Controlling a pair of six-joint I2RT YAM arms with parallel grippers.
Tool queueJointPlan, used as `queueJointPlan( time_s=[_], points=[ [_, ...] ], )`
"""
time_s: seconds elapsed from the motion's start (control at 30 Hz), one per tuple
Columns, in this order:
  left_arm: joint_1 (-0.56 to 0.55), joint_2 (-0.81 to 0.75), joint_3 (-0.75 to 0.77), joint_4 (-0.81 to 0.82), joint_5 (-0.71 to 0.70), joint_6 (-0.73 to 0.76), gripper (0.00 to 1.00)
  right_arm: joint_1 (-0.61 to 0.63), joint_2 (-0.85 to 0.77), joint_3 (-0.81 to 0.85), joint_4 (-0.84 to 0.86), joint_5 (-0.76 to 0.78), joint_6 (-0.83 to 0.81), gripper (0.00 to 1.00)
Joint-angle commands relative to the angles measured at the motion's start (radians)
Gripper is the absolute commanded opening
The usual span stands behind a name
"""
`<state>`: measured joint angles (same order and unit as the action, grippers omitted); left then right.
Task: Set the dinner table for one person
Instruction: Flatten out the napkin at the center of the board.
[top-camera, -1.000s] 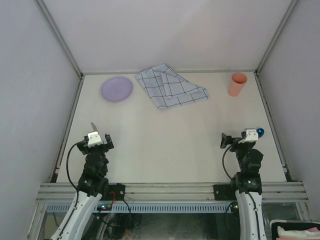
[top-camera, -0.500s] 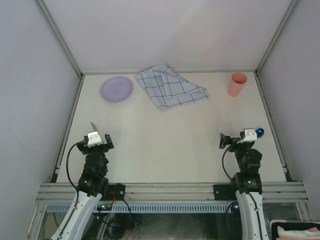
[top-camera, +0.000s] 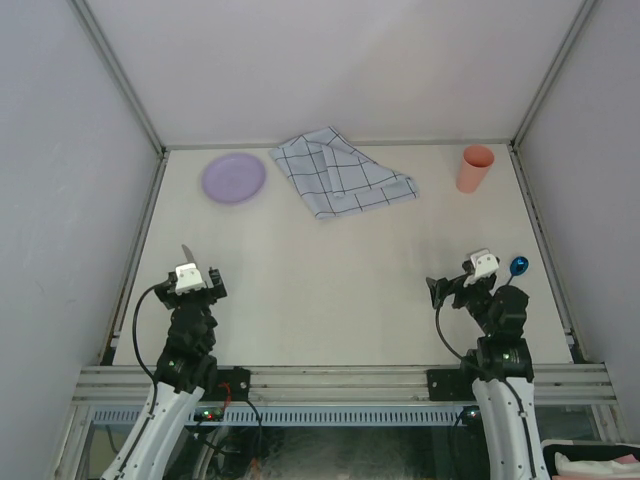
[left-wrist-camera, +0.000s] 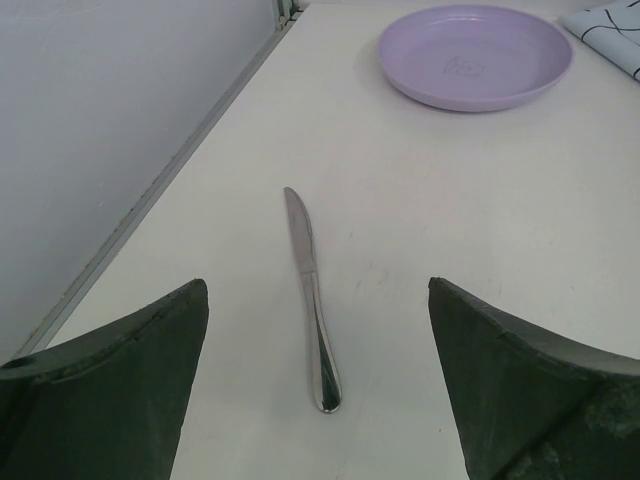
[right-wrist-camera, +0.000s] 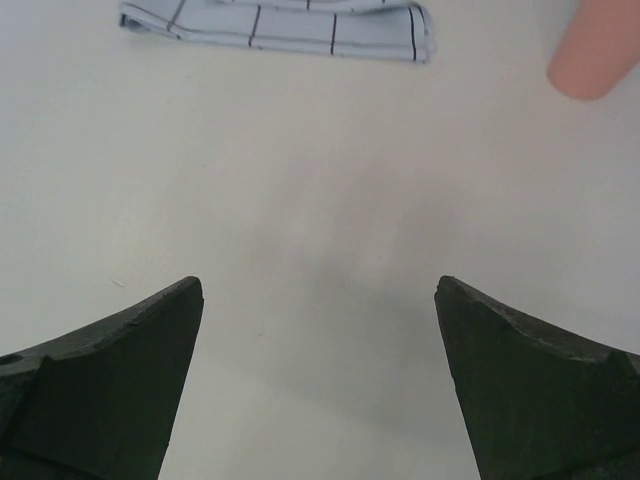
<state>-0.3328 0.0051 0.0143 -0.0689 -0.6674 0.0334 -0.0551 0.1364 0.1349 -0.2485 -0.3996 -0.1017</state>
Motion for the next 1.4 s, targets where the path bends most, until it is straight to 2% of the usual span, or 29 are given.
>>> queueJointPlan(
  time_s=[0.0, 0.1, 0.2, 0.3, 0.57, 0.9, 1.1, 1.37],
  points=[
    [0.008, -0.224, -0.111, -0.014, 0.020, -0.012, 0.94, 0.010, 0.074, 0.162, 0.037, -0.064, -0.082, 1.00],
    [0.008, -0.224, -0.111, -0.014, 0.022, -0.012, 0.93, 0.010, 0.106, 0.200, 0.072, -0.072, -0.049, 1.00],
    [0.008, -0.225, -0.111, -0.014, 0.022, -0.010, 0.93, 0.017, 0.118, 0.200, 0.027, -0.174, -0.149, 1.00],
    [0.008, -0.224, -0.111, -0.016, 0.022, -0.010, 0.92, 0.029, 0.127, 0.199, 0.000, -0.208, -0.189, 1.00],
    [0.008, -0.225, -0.111, -0.014, 0.023, -0.011, 0.92, 0.043, 0.154, 0.219, -0.005, -0.170, -0.215, 1.00],
    [0.012, -0.225, -0.111, -0.016, 0.026, -0.011, 0.91, 0.032, 0.116, 0.202, -0.033, -0.190, -0.219, 1.00],
    [0.014, -0.224, -0.111, -0.016, 0.029, -0.012, 0.91, 0.031, 0.100, 0.159, -0.045, -0.142, -0.246, 1.00],
    [0.016, -0.223, -0.110, -0.016, 0.029, -0.011, 0.91, 0.032, 0.068, 0.143, -0.043, -0.196, -0.265, 1.00]
  ],
)
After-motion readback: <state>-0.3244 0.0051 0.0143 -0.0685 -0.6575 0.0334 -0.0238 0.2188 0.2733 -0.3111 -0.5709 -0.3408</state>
